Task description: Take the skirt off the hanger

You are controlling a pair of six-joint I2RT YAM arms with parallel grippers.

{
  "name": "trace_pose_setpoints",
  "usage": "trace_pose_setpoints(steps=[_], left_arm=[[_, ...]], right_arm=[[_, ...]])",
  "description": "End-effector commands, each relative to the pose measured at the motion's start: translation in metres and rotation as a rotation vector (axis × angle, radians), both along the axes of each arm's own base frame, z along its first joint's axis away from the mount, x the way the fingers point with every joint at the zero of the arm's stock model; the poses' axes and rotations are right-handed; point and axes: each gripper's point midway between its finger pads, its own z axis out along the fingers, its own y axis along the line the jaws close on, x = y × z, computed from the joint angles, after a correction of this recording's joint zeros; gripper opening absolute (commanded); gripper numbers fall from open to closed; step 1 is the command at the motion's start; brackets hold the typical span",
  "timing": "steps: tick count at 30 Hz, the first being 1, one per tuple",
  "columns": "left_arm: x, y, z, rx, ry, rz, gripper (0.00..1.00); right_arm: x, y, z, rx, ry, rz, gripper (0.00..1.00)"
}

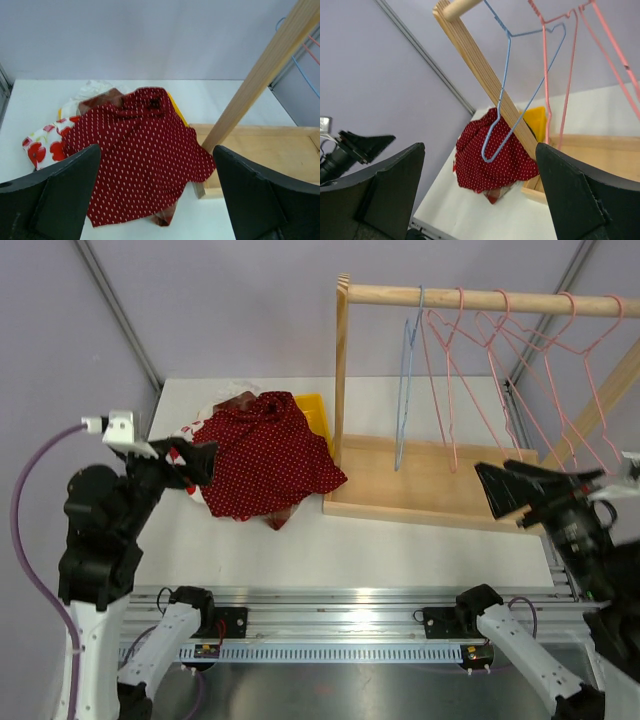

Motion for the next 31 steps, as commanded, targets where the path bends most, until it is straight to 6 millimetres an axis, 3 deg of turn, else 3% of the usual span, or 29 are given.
trace_pose_setpoints(steps=[1,2,4,5,6,9,13,16,31], left_arm=[[-0.038,-0.005,-0.029,-0.072,-0.02,-0.047,0.99],[-0.035,-0.008,-0.059,-0.08,0.026,-0.053,0.99],[-0.053,-0.008,-0.071,-0.118,-0.003,-0.064,0.99],[-0.055,-0.008,-0.081,-0.127,0.007,-0.061,0.99],[-0.055,-0.008,-0.101,-0.13,0.037,-0.058,0.99],[-0.063,0.0,-0.126,-0.113,0.042,-0.027,0.99],[-0.074,0.001,-0.119,-0.118,-0.012,-0.032,0.99],[-0.068,0.002,-0.129,-0.124,0.027,-0.015,0.99],[-0.054,-0.005,-0.141,-0.107,0.096,-0.041,0.99]], right_arm=[[-0.018,-0.027,-0.018,0.044,-0.118,-0.1,0.99],[-0.042,-0.04,-0.021,0.072,-0.182,-0.112,0.99],[-0.042,-0.049,-0.058,0.042,-0.145,-0.156,1.0],[-0.057,-0.059,-0.065,0.054,-0.17,-0.174,0.99],[-0.056,-0.064,-0.08,0.05,-0.143,-0.2,1.0],[-0.071,-0.073,-0.104,0.053,-0.129,-0.21,0.99],[-0.073,-0.073,-0.12,-0.011,-0.061,-0.209,0.99],[-0.075,-0.073,-0.121,-0.018,-0.071,-0.201,0.99],[-0.066,-0.071,-0.126,-0.126,-0.04,-0.206,1.0]])
